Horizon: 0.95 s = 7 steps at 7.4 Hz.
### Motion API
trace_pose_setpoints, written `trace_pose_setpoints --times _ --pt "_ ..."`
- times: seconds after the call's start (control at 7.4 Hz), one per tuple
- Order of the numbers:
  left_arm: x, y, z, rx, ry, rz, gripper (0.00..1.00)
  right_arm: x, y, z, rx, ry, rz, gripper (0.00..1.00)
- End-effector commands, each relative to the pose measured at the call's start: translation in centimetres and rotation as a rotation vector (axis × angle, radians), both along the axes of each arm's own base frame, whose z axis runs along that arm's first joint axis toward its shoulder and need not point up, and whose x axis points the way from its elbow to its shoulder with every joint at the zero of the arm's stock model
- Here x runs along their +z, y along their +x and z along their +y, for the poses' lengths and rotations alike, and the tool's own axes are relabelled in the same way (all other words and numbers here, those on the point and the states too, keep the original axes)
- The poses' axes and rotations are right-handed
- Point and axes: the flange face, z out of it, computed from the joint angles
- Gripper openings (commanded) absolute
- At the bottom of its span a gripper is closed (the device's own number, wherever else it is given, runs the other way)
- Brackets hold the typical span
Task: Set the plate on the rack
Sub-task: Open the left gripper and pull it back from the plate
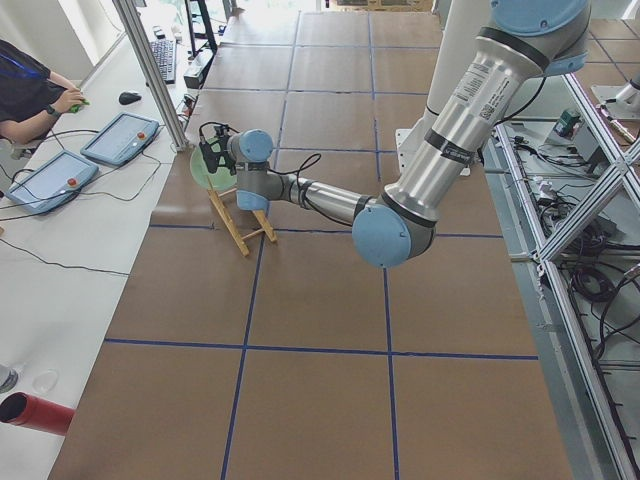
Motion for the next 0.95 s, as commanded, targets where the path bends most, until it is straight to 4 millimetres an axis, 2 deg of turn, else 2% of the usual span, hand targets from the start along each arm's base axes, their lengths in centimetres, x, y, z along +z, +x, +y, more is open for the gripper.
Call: trace_pose_setpoints --times 0.0,0.27,0.41,0.54,0.68,0.81 --pt "1.7 -1.5 2.2 0.135 0.01 -0.294 1.0 0.0 0.0 0.0 0.0 0.0 0.0 1.0" --pt "1.5 -4.1 3.3 0.3 0.032 -0.561 1.0 -0.1 0.0 0.0 -0.001 0.001 0.0 1.0" --pt "2.6 -7.6 4.0 0.361 0.086 -0.647 1.0 0.0 0.0 0.0 0.0 0.0 0.0 1.0" --pt "5.2 -11.7 4.7 0.409 0.175 -0.71 1.0 -0.1 0.0 0.0 0.0 0.001 0.0 1.0" --pt "8.6 -16.1 5.4 0.48 0.251 -0.722 1.0 0.0 0.0 0.0 0.001 0.0 0.0 1.0" --pt "12.8 -20.5 6.7 0.569 0.34 -0.701 1.0 0.0 0.0 0.0 -0.001 0.0 0.0 1.0"
